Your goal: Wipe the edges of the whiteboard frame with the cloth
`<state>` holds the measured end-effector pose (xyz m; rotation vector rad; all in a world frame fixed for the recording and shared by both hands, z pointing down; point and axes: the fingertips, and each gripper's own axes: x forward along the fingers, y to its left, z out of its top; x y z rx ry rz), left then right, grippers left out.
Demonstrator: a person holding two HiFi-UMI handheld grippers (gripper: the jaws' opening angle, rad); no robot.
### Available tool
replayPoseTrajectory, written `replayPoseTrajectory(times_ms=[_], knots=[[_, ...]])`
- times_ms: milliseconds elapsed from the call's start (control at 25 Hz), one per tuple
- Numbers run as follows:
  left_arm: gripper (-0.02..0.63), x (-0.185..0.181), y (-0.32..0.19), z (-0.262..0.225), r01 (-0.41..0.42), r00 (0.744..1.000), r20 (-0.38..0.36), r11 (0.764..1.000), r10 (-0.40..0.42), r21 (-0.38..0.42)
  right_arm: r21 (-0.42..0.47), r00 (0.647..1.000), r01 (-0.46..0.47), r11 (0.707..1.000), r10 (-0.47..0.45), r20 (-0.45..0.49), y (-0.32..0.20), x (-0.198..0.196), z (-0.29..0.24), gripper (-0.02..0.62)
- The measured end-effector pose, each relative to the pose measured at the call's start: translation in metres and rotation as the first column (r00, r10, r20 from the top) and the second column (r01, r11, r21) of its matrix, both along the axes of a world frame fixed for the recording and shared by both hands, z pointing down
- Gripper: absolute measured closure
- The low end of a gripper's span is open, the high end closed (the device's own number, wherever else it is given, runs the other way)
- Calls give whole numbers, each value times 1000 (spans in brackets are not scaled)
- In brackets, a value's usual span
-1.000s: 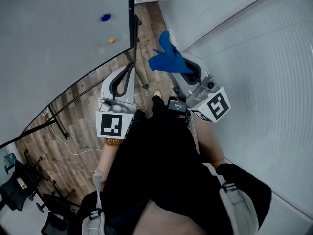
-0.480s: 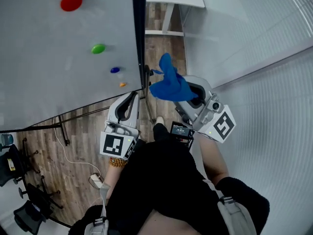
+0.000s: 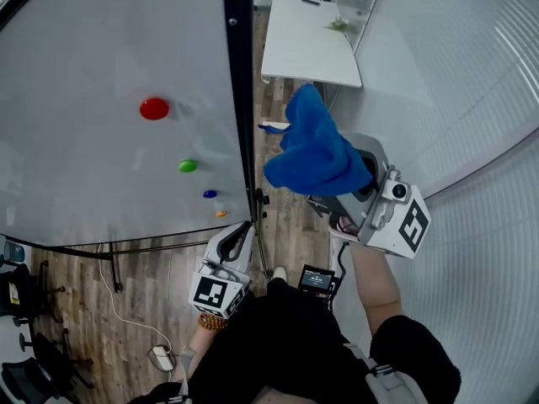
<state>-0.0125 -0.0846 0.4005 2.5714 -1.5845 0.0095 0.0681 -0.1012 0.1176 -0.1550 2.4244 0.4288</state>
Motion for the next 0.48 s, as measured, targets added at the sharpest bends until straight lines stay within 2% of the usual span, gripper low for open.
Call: replayPoseTrajectory(times_ms=[160, 320, 480], knots=[[605, -4, 0, 4, -18, 1000, 5, 999, 18, 32, 10, 999, 27, 1000, -28, 41, -11, -1, -33, 503], [605, -9, -6, 5, -35, 999, 16, 999, 34, 39, 91, 996, 18, 996, -26, 83, -18, -2, -67, 503], [605, -13, -7, 1, -55, 998, 18, 997, 54, 53, 94, 987, 90, 991, -101, 121, -21, -4, -105, 503]])
